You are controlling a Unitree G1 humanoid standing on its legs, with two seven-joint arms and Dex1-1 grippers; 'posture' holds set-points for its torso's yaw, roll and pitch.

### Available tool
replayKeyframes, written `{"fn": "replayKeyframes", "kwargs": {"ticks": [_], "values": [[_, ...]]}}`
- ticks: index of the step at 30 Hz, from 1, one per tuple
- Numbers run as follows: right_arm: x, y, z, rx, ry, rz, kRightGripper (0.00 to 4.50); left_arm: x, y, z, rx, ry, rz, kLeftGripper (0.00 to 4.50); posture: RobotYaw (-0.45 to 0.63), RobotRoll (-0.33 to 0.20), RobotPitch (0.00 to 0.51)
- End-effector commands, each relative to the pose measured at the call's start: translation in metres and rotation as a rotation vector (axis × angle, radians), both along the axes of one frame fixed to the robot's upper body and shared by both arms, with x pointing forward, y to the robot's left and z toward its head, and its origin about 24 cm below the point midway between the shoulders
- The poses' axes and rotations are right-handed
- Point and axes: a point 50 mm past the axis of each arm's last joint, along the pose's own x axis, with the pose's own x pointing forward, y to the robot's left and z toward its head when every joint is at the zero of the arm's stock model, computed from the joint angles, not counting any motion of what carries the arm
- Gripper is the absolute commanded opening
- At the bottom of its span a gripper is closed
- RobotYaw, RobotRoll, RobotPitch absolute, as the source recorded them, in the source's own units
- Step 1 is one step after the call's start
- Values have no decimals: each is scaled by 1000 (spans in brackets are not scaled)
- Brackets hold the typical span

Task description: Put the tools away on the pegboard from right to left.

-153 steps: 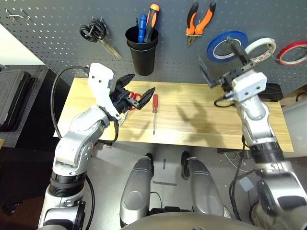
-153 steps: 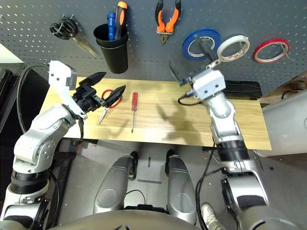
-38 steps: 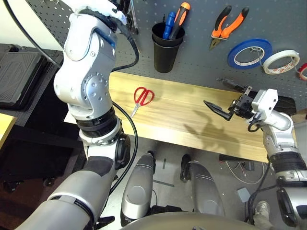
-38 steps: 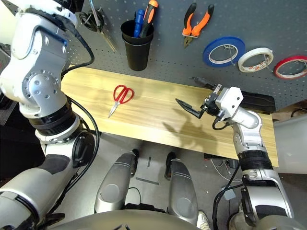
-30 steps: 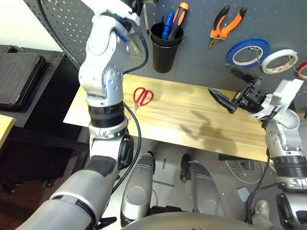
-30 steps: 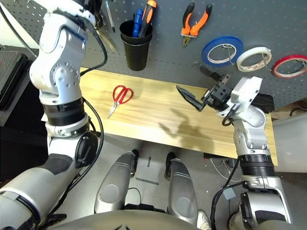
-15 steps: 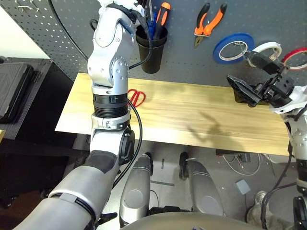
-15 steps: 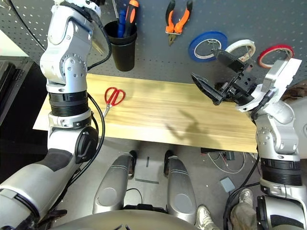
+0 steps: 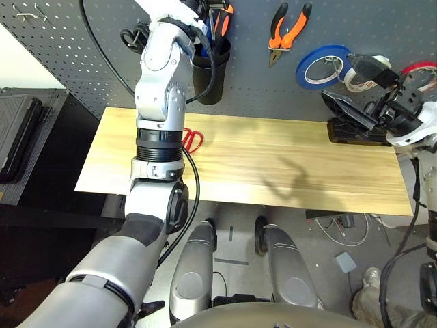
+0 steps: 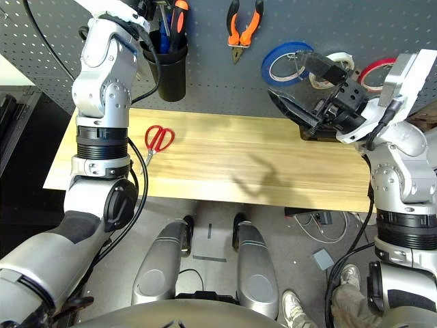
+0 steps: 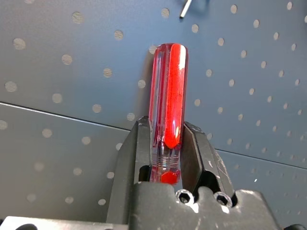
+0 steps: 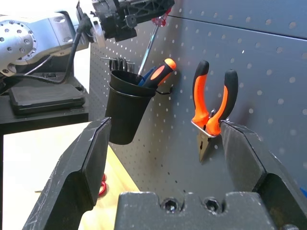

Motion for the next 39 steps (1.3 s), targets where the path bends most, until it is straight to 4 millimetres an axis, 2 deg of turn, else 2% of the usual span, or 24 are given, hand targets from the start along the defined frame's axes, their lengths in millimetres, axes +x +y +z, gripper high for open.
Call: {"fn": "replayKeyframes", "kwargs": {"ticks": [1, 8, 15, 19, 22, 26, 30, 32, 39], "values": [[2, 3, -3, -9, 6, -1, 4500, 4, -1, -12, 25, 39, 16, 1865, 77, 0, 246], [6, 10, -6, -3, 11, 23, 4500, -5, 10, -11, 38, 23, 71, 4458, 104, 0, 256], [12, 18, -13, 3, 21, 62, 4500, -37, 27, 3, 49, -28, 128, 4458, 140, 0, 266], [15, 25, -23, -5, 51, 97, 4500, -58, 43, -2, 65, -10, 195, 4458, 158, 0, 270], [15, 28, -30, -19, 71, 115, 4500, -65, 53, -10, 65, 27, 243, 4458, 182, 0, 275], [18, 39, -51, -102, 136, 122, 4500, -75, 75, -45, 125, 147, 336, 4458, 212, 0, 285], [20, 50, -64, -162, 170, 120, 4500, -82, 83, -79, 166, 256, 376, 4458, 227, 0, 294], [21, 53, -69, -184, 190, 113, 4500, -84, 85, -90, 170, 293, 389, 4458, 230, 0, 299], [26, 71, -99, -332, 277, 58, 4500, -79, 91, -155, 221, 520, 411, 4458, 226, 0, 310]]}}
